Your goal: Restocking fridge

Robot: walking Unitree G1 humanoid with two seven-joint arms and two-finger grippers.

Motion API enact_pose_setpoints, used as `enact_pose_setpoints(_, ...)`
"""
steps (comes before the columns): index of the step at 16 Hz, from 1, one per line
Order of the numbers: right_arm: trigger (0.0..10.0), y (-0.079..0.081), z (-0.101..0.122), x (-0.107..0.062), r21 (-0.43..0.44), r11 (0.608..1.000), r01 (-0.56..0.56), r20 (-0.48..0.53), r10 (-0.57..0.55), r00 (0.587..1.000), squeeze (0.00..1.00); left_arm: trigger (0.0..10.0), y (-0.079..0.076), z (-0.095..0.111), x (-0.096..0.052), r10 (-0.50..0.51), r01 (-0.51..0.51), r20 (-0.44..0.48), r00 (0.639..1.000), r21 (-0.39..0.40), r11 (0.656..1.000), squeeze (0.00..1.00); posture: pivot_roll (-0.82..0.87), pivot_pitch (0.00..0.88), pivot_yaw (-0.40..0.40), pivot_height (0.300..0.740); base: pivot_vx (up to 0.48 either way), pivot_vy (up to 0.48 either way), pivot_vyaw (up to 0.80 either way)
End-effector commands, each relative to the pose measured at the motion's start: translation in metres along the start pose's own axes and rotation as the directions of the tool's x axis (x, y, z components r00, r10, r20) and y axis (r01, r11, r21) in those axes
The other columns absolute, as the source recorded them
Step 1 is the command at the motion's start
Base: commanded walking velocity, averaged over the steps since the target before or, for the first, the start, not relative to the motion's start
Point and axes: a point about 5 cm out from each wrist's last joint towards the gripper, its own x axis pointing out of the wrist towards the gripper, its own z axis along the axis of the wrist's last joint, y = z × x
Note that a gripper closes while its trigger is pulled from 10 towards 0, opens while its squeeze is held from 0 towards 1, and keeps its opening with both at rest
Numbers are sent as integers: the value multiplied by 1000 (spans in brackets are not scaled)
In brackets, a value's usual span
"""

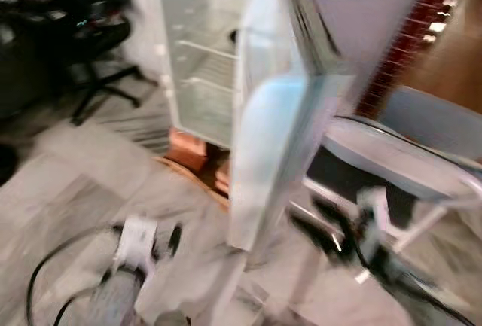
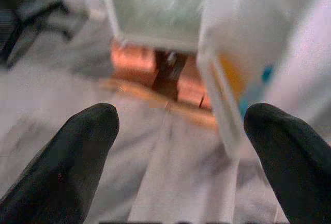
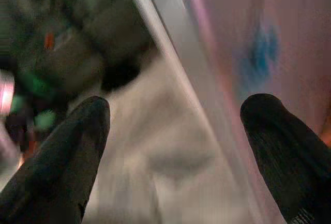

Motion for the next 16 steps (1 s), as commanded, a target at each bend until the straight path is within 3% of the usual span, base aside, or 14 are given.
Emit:
enact_pose_setpoints(1,10000,6,-3,-2,-14,996,-85,-59,84,995,0,10000,-2,8,2,-9,9,35,999,16,1000,0,82,60,-47,740,0,0,0)
enact_pose_setpoints(3,10000,8,-12,-9,-34,986,-162,-169,154,974,0,10000,-1,8,-1,12,-14,54,998,33,999,0,90,62,-51,740,0,0,0)
enact_pose_setpoints(5,10000,-4,-16,-6,-126,989,-74,-192,49,980,0,10000,5,6,0,60,-64,67,996,52,997,0,91,64,-52,740,0,0,0)
enact_pose_setpoints(7,10000,-15,-10,5,-175,983,61,-86,-77,993,0,10000,17,12,11,118,-121,86,989,35,992,0,95,62,-56,740,0,0,0)
enact_pose_setpoints(8,10000,-20,-3,15,-195,966,172,10,-173,985,0,10000,23,22,18,122,-127,115,986,37,991,0,94,61,-57,740,0,0,0)
enact_pose_setpoints(10,10000,-23,7,24,-197,937,288,124,-268,955,0,10000,30,35,23,145,-151,143,979,30,988,0,100,70,-54,740,0,0,0)
enact_pose_setpoints(11,10000,-27,14,28,-204,891,406,214,-364,906,0,10000,32,46,25,152,-159,175,973,30,987,0,100,75,-54,740,0,0,0)
enact_pose_setpoints(12,10000,-31,26,29,-190,817,544,325,-471,820,0,10000,34,57,27,153,-164,210,966,34,986,0,94,85,-56,740,0,0,0)
enact_pose_setpoints(14,10000,-37,40,30,-58,722,689,431,-605,670,0,10000,30,77,29,154,-171,285,946,36,985,0,83,97,-54,740,0,0,0)
enact_pose_setpoints(16,10000,-21,55,47,-129,691,711,518,-564,643,0,10000,23,85,33,159,-167,289,944,1,986,0,69,109,-57,740,0,0,0)
